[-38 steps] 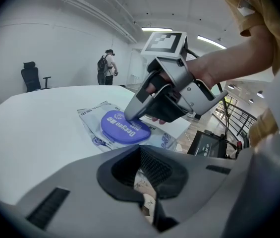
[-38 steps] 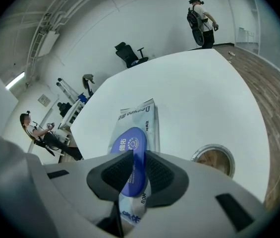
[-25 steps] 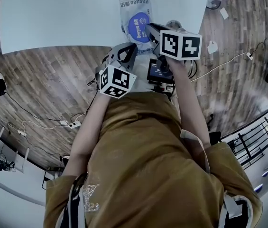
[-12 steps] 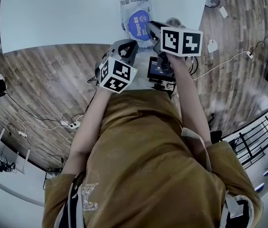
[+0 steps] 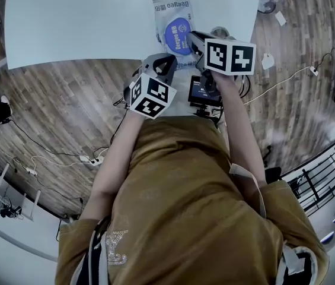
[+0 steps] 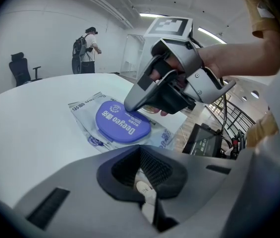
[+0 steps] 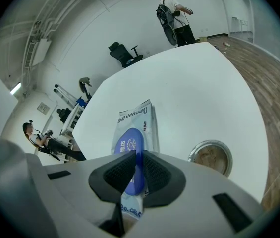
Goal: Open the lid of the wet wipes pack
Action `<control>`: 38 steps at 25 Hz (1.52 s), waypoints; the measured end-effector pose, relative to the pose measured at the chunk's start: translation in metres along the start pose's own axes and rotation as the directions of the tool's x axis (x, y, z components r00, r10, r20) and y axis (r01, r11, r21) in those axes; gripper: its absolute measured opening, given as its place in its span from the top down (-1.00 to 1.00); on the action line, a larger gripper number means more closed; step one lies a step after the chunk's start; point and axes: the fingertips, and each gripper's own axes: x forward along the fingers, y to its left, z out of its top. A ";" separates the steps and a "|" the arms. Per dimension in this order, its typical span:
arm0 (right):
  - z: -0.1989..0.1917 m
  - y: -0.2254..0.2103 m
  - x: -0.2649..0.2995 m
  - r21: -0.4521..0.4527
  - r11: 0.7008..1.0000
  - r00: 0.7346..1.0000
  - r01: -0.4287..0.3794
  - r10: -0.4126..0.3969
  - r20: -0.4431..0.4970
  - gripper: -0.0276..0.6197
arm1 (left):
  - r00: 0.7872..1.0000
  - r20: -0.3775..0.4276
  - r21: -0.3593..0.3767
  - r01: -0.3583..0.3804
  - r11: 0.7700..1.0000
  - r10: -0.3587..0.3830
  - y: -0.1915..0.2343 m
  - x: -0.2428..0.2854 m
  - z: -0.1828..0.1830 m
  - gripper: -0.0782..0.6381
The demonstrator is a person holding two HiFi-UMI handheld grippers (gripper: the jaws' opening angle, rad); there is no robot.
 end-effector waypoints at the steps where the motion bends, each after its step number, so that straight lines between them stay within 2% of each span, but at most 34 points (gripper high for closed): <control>1: 0.001 0.000 0.000 -0.001 1.000 1.000 0.001 -0.001 0.001 0.76 | 1.000 -0.004 0.006 0.001 1.000 -0.001 0.000 0.001 0.001 0.76; 7: 0.000 0.003 -0.002 -0.009 1.000 1.000 0.007 -0.007 0.000 0.76 | 1.000 -0.013 0.057 -0.009 0.998 0.010 0.000 0.000 -0.001 0.76; 38: 0.003 0.020 -0.018 -0.140 0.989 0.997 0.054 -0.060 -0.037 0.80 | 0.997 -0.071 0.089 0.041 0.995 -0.035 -0.007 0.002 0.002 0.76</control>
